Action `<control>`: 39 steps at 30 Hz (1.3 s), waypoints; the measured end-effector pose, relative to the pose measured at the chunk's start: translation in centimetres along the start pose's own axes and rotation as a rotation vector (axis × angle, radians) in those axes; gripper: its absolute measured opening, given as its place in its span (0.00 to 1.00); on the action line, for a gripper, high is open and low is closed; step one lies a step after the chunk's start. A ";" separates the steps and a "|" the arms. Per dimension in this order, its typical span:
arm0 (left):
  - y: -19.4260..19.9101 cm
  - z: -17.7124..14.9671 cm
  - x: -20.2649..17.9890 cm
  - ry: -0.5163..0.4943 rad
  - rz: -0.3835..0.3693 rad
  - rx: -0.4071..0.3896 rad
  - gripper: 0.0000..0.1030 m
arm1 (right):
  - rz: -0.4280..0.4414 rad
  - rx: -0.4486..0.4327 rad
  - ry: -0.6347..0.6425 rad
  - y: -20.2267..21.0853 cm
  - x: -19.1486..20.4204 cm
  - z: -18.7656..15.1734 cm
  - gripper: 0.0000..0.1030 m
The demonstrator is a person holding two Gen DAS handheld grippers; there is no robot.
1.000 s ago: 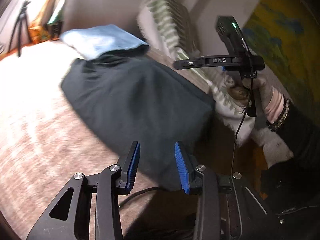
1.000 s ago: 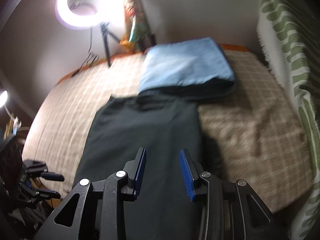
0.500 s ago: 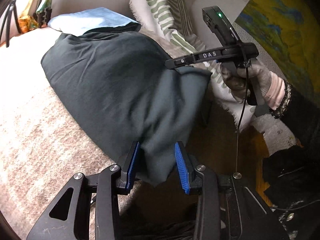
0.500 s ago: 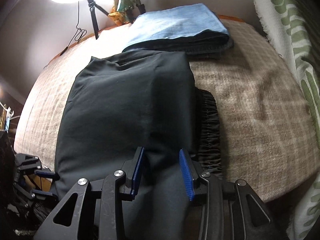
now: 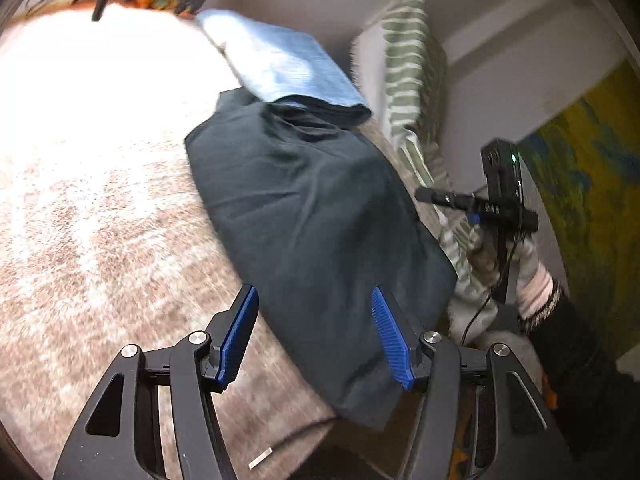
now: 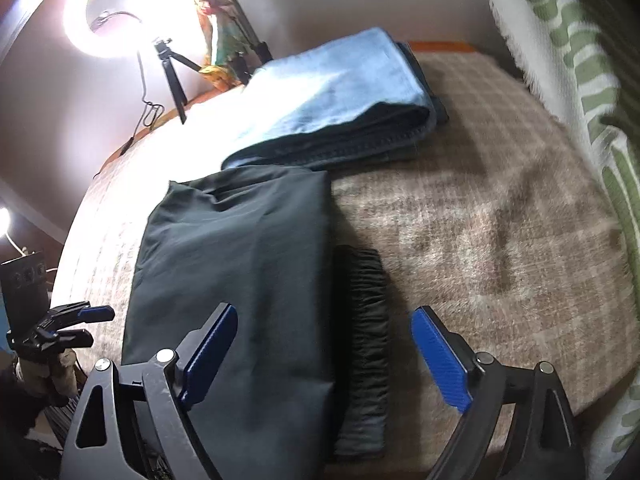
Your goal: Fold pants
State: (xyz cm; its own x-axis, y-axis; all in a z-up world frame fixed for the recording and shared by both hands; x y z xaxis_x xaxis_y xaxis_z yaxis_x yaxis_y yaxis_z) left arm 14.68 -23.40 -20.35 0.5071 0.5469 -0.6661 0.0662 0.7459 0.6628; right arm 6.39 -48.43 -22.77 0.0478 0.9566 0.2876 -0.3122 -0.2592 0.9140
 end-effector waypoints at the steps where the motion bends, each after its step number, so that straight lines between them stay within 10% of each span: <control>1: -0.3 0.1 0.4 0.025 -0.008 0.004 0.56 | 0.009 0.009 -0.003 -0.3 -0.1 0.0 0.90; 19: -2.9 1.8 1.3 0.120 -0.116 0.012 0.56 | 0.415 0.014 -0.085 -4.3 -0.7 -0.3 0.90; 23: -3.7 2.5 0.9 0.110 -0.116 0.015 0.56 | 0.364 0.009 -0.028 -4.6 0.3 -0.1 0.89; 27: -4.2 3.3 0.7 0.128 -0.127 0.002 0.54 | 0.353 0.003 -0.070 -4.4 0.0 0.1 0.50; 33: -5.1 3.5 0.7 0.142 -0.126 -0.015 0.22 | 0.226 -0.034 -0.019 -2.8 0.6 0.2 0.24; 39: -4.3 3.6 -0.3 0.054 -0.093 -0.044 0.13 | 0.113 -0.070 0.054 -0.4 2.4 0.3 0.13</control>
State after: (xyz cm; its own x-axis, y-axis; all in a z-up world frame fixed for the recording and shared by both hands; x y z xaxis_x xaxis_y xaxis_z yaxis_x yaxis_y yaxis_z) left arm 17.37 -28.18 -21.75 0.4534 0.4934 -0.7423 0.0720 0.8098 0.5823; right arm 6.88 -46.10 -22.40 -0.0422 0.9279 0.3704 -0.3784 -0.3579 0.8536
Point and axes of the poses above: each gripper's, at about its wrist camera, not at the fingertips, and y roughly against the way its jaws point, x to its left, z to its top, the point moved 9 cm from there along -y, roughly the way its jaws point, and after that the axes turned 7 degrees about x, right-handed, at the moved point
